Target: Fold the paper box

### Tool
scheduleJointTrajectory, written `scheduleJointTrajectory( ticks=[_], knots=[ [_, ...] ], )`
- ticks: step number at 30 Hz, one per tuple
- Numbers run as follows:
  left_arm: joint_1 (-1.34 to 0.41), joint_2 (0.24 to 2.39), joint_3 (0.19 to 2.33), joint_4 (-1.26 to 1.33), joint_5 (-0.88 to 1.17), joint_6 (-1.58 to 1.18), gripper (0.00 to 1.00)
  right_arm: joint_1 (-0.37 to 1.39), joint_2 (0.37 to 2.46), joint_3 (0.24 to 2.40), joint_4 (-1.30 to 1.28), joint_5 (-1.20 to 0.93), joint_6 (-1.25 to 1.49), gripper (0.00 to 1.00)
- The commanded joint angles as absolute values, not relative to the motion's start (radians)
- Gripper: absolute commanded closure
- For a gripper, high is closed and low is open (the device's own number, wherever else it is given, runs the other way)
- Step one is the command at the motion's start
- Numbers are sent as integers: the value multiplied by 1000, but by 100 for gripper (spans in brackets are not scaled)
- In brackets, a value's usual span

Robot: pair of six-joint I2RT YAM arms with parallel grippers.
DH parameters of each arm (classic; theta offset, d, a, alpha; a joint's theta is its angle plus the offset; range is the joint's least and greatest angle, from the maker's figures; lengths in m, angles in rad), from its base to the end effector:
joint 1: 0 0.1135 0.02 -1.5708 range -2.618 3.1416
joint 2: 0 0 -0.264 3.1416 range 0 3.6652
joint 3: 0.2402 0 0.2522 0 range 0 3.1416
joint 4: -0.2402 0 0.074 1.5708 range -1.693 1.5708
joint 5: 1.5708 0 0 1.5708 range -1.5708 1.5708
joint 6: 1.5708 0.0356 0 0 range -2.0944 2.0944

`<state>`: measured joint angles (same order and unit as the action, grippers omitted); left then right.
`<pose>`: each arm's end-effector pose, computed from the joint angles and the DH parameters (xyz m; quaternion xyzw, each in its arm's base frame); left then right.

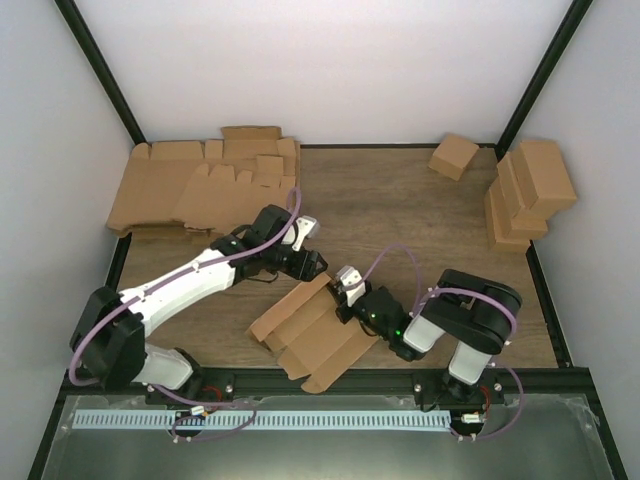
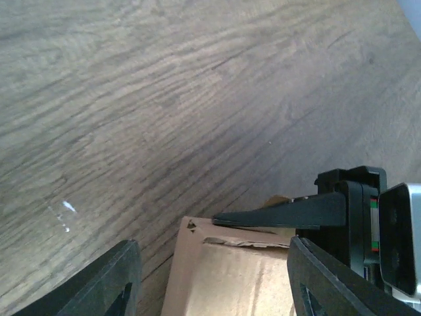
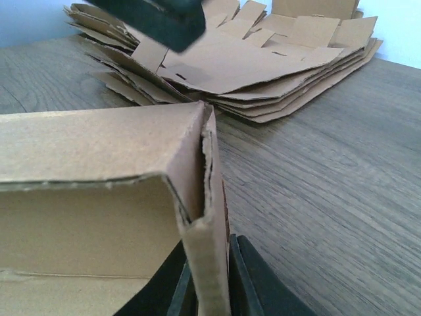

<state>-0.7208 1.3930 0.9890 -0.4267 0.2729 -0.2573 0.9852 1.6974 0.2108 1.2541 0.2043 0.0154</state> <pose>0.2154 -0.2020 0.2523 0.2600 0.8876 -0.2803 0.2567 0.1385 0.1957 0.1113 -0.3077 0.7198 0.2258 0.5798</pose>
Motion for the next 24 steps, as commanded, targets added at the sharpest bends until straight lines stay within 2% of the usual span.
scheduleJointTrajectory(
  ticks=[1, 12, 18, 24],
  knots=[
    [-702, 1435, 966, -332, 430, -279, 40, 992, 1730, 245, 1314, 192, -9, 85],
    [-701, 1527, 918, -256, 518, -307, 57, 992, 1768, 238, 1347, 195, 0, 82],
    [-718, 1555, 908, -244, 512, -328, 60, 993, 1778, 238, 1344, 209, 8, 83],
    [-733, 1577, 898, -219, 480, -372, 63, 994, 1819, 225, 1393, 324, 23, 95]
  ],
)
